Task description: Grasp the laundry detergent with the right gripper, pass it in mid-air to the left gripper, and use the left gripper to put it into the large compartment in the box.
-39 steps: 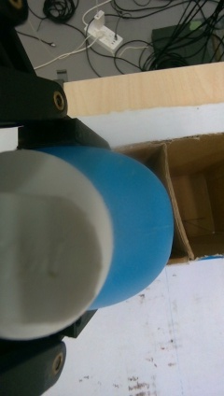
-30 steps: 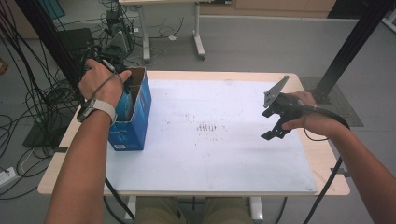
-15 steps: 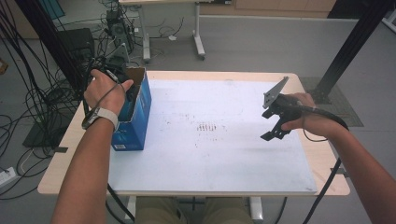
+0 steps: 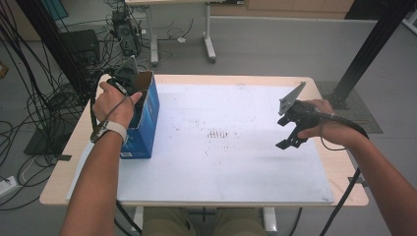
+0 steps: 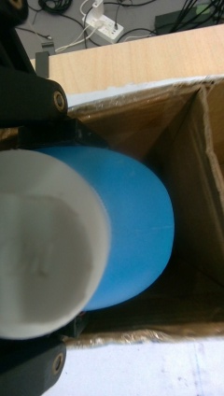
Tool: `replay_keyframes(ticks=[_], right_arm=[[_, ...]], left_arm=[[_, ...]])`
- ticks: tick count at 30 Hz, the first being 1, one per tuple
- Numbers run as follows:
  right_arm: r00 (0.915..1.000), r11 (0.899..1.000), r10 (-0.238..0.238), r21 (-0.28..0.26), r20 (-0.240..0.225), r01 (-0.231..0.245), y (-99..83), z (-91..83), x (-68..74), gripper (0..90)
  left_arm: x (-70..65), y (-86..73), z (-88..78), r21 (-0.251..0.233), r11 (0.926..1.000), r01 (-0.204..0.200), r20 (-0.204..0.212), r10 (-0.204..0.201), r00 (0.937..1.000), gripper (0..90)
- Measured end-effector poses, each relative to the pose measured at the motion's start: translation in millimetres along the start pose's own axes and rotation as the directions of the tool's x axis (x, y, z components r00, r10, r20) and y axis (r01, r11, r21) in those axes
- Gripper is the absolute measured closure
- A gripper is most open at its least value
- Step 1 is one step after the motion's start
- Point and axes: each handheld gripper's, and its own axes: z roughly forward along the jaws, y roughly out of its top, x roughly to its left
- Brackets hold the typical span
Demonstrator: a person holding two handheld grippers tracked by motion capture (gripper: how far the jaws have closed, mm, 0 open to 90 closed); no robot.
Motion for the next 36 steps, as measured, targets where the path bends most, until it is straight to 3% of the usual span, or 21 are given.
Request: replay_keyframes(ticks=[14,36], right_arm=[[1.0,1.0,0.007,0.0,-0.001,-0.007,-1.2,1.3,0.1,12.2],[1.0,1.0,0.005,0.0,0.001,-0.005,-1.4,0.8,1.4,12.2]], left_arm=[[-1.7,-2.4,15.9,0.015,0.9998,-0.016,0.01,0.016,0.9998,37.5],[-0.8,-3.0,15.9,0.026,0.9996,-0.009,0.013,0.009,0.9999,37.4]])
